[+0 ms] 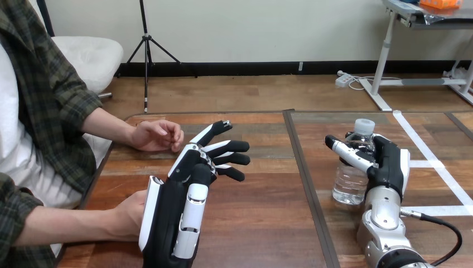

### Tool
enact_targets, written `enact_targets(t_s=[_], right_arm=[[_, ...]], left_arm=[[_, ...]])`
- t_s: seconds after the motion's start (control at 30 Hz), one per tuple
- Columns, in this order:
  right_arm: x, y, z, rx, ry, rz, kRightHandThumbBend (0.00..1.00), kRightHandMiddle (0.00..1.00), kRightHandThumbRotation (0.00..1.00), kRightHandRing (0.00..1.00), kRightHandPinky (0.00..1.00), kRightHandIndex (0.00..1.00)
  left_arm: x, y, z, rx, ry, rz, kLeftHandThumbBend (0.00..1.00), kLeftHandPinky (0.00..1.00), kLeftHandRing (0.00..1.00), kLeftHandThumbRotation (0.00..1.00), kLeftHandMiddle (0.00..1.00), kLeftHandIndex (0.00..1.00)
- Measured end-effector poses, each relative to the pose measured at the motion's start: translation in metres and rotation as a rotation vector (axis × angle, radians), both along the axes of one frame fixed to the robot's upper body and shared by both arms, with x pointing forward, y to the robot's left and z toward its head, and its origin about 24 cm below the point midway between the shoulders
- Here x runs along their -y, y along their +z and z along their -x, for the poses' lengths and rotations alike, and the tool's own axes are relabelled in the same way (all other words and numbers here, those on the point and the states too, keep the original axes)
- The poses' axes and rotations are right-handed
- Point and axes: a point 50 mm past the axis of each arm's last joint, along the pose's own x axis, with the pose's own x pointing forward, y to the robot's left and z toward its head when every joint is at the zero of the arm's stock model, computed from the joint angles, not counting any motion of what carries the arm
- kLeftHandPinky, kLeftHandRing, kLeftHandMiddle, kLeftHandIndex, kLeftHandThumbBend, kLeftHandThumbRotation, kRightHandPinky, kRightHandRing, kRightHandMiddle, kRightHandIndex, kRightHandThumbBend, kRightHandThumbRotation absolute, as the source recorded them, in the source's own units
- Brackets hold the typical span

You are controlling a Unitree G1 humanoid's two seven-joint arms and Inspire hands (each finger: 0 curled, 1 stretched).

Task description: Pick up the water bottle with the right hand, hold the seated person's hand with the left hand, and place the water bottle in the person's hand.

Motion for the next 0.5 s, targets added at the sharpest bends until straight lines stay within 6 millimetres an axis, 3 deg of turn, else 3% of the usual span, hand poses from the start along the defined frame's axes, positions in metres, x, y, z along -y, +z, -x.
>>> enact_targets(t_s=[0.5], right_arm=[[0.0017,0.0078,-0.0016,0.072,0.025,0.048,0.8,0.49,0.0,0.45,0.4,0.48]], left_arm=[[-0.0003,0.0,-0.0001,0.0,0.004,0.002,0.34,0.52,0.64,1.0,0.69,0.81]])
